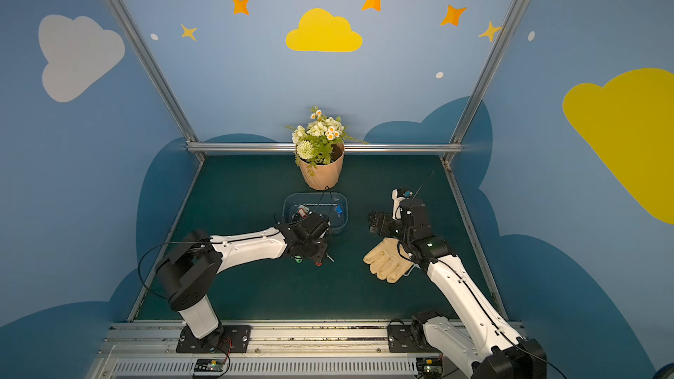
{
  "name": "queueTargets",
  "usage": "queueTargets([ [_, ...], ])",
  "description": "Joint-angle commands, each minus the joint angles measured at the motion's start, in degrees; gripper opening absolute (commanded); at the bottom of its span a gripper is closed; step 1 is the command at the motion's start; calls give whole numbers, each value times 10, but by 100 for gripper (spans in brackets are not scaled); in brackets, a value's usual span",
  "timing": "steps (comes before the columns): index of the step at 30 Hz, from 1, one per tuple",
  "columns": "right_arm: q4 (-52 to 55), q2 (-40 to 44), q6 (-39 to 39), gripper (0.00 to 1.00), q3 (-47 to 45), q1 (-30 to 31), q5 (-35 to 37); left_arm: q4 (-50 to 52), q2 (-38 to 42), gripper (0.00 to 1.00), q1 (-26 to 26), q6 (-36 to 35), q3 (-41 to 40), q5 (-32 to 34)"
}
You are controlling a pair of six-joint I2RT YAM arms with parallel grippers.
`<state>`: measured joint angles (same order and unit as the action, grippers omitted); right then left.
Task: Take the keys out of the storage box
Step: Place the key at the center of the board.
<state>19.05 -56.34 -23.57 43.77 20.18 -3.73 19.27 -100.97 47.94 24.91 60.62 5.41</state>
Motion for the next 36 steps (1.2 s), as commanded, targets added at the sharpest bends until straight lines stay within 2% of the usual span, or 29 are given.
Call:
queueTargets([
  [1, 1, -1, 5, 98, -6, 1, -4, 13, 8, 2, -14, 7, 1, 13],
  [3, -1, -3, 6, 98, -7, 1, -6, 13, 10, 3, -20, 4, 1, 10],
  [7, -2, -8, 8, 98, -5, 2, -14, 17, 6, 10, -24, -1, 8, 11],
  [10, -2, -11, 11, 98, -4, 4, -22, 27, 9, 23, -27, -4, 11, 16],
  [12, -3, -12, 15, 98, -2, 6, -31, 32, 20, 36, -29, -7, 9, 20],
  [14, -9, -14, 22, 98, 0, 11, -43, 39, 39, 40, -33, -12, 7, 25],
  [17, -19, -25, 35, 98, 8, 34, -59, 43, 87, 53, -38, -29, -4, 29],
  [18, -23, -32, 39, 98, 13, 48, -59, 46, 108, 59, -41, -31, -8, 33],
  [19, -26, -41, 43, 98, 20, 65, -58, 48, 133, 96, -46, -34, -14, 36],
  [20, -29, -51, 46, 98, 28, 82, -52, 51, 156, 100, -52, -38, -20, 38],
  [24, -49, -125, 41, 98, 76, 170, -7, 63, 280, 100, -97, -53, -51, 37],
  [30, -60, -299, 23, 86, 202, 239, 23, 34, 468, 100, -195, -76, -143, 31],
  [33, -20, -400, 34, 75, 297, 257, 35, 21, 503, 100, -201, -67, -165, 43],
  [36, 31, -493, 50, 61, 397, 264, 41, 25, 498, 100, -202, -62, -166, 45],
])
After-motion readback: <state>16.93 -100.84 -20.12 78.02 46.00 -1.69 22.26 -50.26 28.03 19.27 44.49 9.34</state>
